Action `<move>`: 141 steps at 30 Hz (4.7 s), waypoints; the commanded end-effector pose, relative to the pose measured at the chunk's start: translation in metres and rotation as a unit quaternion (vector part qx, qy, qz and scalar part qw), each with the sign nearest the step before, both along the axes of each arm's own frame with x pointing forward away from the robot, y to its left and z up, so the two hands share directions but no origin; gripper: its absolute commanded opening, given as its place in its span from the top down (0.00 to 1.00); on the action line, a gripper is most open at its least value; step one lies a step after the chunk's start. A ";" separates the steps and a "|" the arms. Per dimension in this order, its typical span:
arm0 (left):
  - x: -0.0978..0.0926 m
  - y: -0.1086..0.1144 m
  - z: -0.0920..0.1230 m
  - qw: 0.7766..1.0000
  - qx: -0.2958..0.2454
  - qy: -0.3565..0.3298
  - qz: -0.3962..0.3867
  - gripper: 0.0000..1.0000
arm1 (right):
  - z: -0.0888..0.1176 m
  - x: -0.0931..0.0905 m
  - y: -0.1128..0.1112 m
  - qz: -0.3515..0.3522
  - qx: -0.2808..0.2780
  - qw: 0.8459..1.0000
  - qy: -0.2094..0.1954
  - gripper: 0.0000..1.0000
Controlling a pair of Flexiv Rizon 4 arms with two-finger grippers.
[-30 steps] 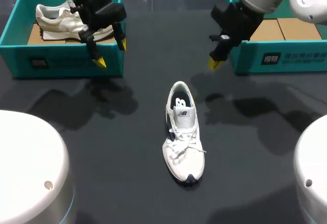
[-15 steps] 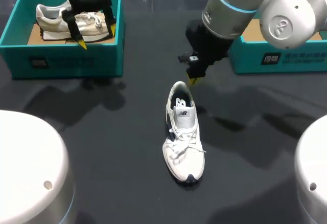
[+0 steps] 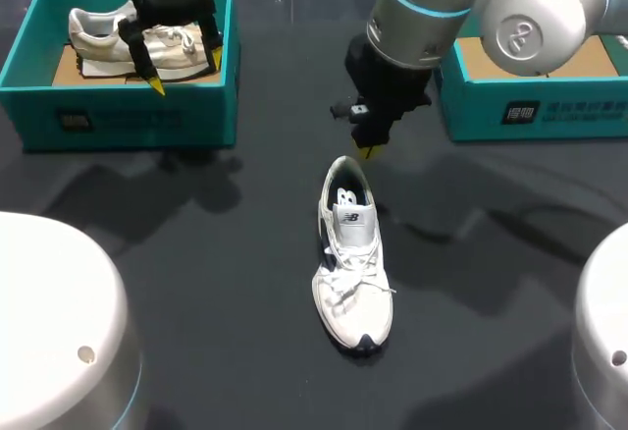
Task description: Take the shoe out of the shoebox, open the shoe tongue, remove and reinsert the insole, then place the shoe into the shoebox
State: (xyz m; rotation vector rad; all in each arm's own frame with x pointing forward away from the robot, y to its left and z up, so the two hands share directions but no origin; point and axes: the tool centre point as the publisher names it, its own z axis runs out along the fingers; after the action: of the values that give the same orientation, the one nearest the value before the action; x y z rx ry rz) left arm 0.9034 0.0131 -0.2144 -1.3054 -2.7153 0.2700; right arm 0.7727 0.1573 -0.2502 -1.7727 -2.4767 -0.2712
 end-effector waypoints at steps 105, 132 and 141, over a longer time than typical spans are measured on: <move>0.032 0.018 -0.011 0.999 -0.012 0.029 0.015 0.00 | -0.105 -0.012 0.001 -0.066 -0.238 0.967 -0.056 1.00; 0.032 0.018 -0.011 0.999 -0.012 0.029 0.015 0.00 | -0.090 -0.034 0.012 -0.128 -0.177 0.974 0.055 0.65; 0.032 0.018 -0.011 0.999 -0.012 0.029 0.015 0.00 | -0.093 -0.043 0.016 -0.120 -0.171 0.975 0.074 0.35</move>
State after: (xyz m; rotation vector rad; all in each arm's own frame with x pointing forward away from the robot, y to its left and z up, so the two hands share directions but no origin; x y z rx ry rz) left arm 0.9352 0.0306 -0.2257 -1.2425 -2.6947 0.3395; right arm 0.7310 0.1716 -0.3401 -2.1397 -2.3130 0.2839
